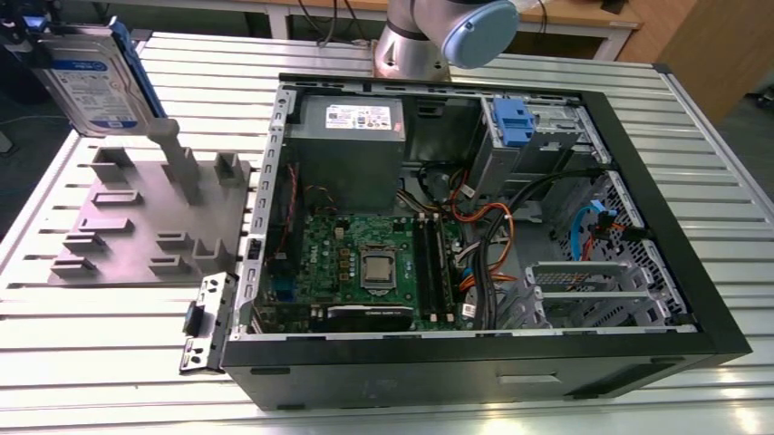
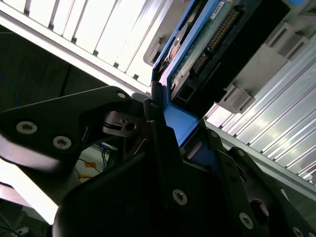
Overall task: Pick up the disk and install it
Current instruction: 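Pick up the disk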
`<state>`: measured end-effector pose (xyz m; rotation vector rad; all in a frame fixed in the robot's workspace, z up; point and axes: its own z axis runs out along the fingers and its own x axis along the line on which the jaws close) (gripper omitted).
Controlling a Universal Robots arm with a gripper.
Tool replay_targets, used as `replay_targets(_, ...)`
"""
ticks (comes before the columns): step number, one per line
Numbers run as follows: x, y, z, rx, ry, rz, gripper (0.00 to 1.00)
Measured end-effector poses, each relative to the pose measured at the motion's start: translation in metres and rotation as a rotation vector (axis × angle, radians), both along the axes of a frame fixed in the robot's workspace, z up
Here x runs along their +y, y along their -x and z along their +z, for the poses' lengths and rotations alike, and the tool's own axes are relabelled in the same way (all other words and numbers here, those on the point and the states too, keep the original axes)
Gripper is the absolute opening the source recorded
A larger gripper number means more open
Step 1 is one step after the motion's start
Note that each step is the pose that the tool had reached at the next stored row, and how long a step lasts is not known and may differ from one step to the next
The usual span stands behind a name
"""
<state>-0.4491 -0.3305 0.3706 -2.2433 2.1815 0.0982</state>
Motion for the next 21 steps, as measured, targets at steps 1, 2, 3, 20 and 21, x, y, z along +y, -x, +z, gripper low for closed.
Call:
replay_targets(1, 0.0000, 0.0000, 0.0004, 0.0001, 0.0000, 0.000, 0.37)
replay_targets(2, 0.0000, 0.0000, 0.0007, 0.0000, 0.0000, 0.000, 0.37)
replay_targets(3, 0.0000, 0.0000, 0.0011, 0.0001, 0.0000, 0.000, 0.37)
replay_targets(20, 0.0000, 0.0000, 0.0071, 0.0000, 0.0000, 0.000, 0.37)
replay_targets(21, 0.0000, 0.0000, 0.0075, 0.0001, 0.0000, 0.000, 0.37)
